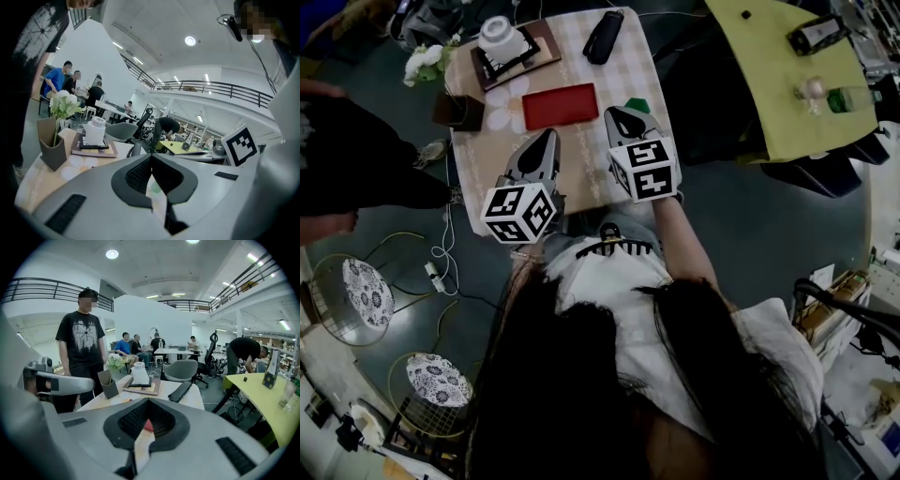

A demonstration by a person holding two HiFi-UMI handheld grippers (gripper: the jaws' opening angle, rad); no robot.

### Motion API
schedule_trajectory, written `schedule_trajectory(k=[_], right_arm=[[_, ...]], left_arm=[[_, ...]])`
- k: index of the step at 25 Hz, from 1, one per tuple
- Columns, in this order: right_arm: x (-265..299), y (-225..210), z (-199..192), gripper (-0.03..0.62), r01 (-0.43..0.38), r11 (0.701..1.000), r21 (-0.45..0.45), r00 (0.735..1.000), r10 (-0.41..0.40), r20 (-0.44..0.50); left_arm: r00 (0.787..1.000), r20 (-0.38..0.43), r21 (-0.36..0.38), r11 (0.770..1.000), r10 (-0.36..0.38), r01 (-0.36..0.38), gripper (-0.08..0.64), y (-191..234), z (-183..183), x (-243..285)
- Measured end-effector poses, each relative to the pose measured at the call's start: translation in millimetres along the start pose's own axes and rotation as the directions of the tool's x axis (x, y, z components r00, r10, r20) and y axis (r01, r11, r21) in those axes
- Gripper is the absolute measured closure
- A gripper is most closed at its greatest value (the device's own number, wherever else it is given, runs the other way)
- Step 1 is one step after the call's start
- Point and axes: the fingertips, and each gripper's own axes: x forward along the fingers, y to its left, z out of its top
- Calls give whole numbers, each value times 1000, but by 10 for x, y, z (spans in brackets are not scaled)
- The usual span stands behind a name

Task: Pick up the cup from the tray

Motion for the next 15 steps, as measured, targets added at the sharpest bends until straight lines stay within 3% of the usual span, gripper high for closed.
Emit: schedule_trajectory(k=[15], right_arm=[[8,83,-67,581,-28,999,-31,1000,28,-5]], left_arm=[[1000,-18,11,1000,4,-4,551,-53,-70,-17]])
